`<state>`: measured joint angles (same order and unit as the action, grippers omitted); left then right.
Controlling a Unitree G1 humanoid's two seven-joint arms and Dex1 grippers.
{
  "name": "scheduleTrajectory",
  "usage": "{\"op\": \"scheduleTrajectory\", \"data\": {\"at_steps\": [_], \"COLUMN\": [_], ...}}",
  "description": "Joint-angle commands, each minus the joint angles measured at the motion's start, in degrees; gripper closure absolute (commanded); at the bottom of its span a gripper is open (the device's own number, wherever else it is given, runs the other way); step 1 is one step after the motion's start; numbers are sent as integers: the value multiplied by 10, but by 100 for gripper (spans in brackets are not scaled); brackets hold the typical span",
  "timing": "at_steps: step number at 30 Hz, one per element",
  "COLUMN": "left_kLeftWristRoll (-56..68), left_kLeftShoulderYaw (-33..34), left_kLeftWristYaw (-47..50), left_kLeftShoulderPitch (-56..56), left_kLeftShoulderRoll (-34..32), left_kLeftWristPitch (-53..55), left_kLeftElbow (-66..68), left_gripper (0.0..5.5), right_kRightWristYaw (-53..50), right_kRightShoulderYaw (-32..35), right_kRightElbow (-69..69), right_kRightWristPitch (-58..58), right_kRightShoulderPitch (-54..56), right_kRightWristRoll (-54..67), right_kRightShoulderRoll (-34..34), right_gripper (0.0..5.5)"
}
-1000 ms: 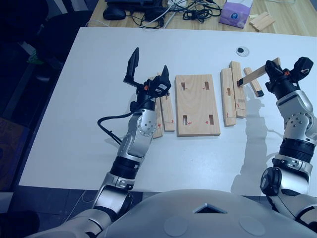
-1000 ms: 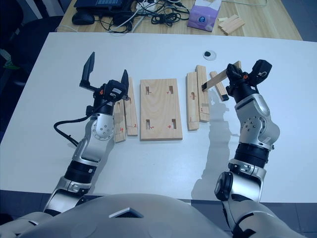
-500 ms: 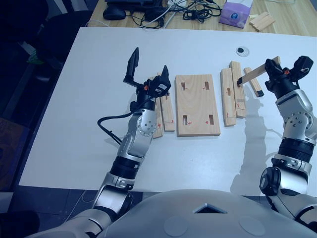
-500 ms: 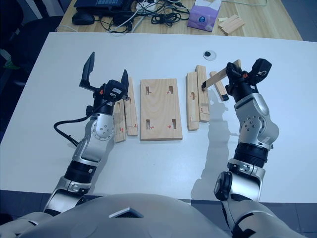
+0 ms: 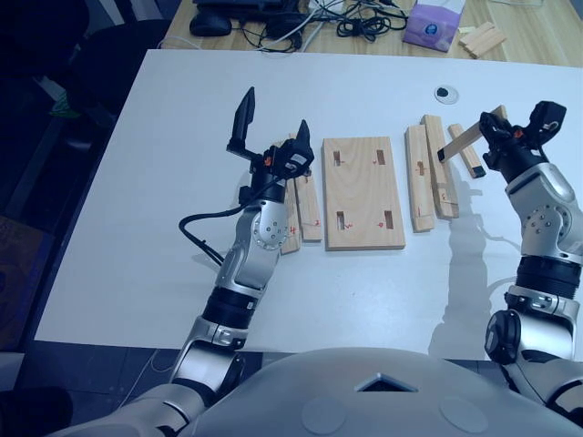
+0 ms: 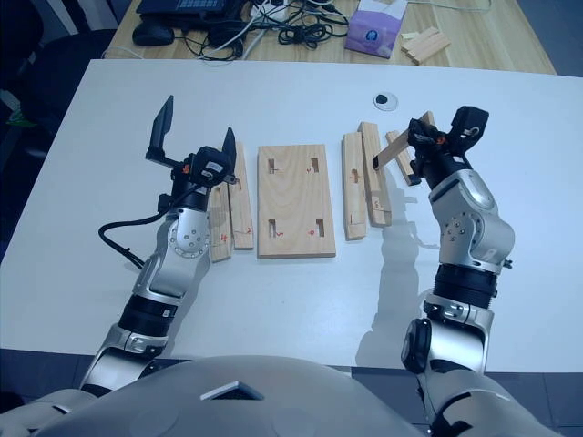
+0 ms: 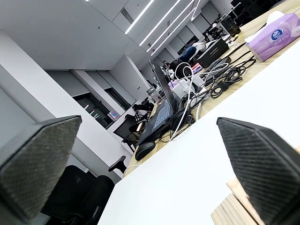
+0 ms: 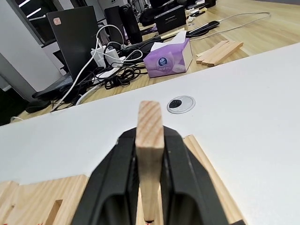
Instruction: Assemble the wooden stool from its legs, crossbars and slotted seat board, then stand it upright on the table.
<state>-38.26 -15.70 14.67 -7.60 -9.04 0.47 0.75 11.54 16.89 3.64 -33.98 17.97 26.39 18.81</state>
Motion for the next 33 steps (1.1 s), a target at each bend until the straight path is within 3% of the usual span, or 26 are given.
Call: {"op": "scheduleTrajectory", "data": {"at_steps": [1,8,18,33], "left_kLeftWristRoll": [0,1,3,8], "left_kLeftShoulderYaw": [2,1,1,2], "left_kLeftWristYaw": [2,2,0,7], "left_kLeftShoulderPitch": [-4,-7,-9,-13], "left_kLeftShoulderRoll": [-1,-3,-5,1], "left_kLeftWristPitch": [0,-4,-6,-16], "left_kLeftElbow": [6,9,14,37], "left_gripper": [10,10,10,10], "right_kRightWristYaw": [-17,-14,1,28], "right_kRightShoulderYaw": [-39,-64,-50,13], "right_kRightElbow": [-23,-7,-39,-102], "right_kRightWristPitch": [-9,32,107,162], "right_kRightShoulderPitch": [-17,-74,-55,0], "right_kRightWristRoll": [-44,-79,-74,-15], "right_kRightShoulderRoll": [4,-13,-18,-17], "right_gripper": [511,511,511,243]}}
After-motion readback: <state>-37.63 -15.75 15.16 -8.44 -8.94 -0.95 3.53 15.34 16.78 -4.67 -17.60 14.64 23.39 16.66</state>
